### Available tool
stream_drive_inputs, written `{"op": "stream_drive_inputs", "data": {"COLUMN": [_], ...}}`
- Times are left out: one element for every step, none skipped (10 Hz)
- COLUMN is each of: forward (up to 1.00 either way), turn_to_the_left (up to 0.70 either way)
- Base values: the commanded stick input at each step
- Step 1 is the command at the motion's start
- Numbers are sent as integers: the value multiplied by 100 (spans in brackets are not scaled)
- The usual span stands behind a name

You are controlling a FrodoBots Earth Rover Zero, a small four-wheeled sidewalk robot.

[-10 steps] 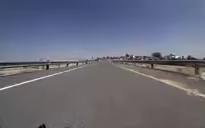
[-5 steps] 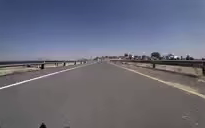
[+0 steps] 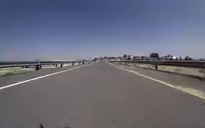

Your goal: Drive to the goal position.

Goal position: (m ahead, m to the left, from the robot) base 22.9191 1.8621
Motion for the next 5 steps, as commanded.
{"op": "stream_drive_inputs", "data": {"forward": [100,100,100,100,100], "turn_to_the_left": [0,0,0,0,0]}}
